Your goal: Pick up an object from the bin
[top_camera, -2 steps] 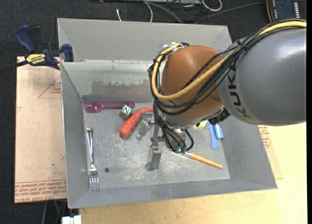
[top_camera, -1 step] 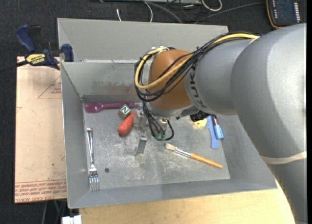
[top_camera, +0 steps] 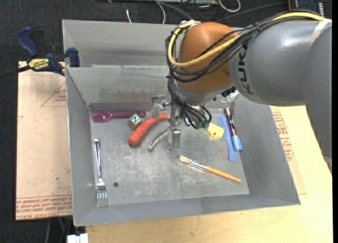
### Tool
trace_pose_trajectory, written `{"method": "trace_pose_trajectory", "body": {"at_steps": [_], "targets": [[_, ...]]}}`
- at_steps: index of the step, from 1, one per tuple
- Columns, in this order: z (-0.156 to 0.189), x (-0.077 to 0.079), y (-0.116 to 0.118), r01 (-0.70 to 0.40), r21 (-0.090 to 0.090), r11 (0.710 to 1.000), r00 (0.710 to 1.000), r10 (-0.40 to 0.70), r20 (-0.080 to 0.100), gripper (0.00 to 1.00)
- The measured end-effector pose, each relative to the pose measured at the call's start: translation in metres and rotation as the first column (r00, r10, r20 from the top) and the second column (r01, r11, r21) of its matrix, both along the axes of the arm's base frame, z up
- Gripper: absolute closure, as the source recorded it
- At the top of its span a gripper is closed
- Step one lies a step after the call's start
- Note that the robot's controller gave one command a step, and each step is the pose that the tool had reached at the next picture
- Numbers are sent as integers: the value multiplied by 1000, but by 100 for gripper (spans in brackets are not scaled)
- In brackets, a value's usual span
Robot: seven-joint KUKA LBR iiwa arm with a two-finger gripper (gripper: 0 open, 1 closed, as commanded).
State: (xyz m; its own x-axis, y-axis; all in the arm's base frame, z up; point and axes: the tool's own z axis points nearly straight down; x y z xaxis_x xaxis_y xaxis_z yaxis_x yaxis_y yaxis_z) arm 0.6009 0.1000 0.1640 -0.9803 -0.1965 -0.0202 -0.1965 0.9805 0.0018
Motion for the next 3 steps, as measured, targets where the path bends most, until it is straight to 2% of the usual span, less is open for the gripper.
{"method": "trace_pose_trajectory", "body": {"at_steps": [1, 2, 3], "targets": [[-89, -15, 16, 325, -4, 946, 945, -325, -22, 0], [-92, 31, 6, -282, -5, 959, 959, 282, -4, 0], [-88, -6, 15, 290, 0, 957, 957, -290, -18, 100]]}}
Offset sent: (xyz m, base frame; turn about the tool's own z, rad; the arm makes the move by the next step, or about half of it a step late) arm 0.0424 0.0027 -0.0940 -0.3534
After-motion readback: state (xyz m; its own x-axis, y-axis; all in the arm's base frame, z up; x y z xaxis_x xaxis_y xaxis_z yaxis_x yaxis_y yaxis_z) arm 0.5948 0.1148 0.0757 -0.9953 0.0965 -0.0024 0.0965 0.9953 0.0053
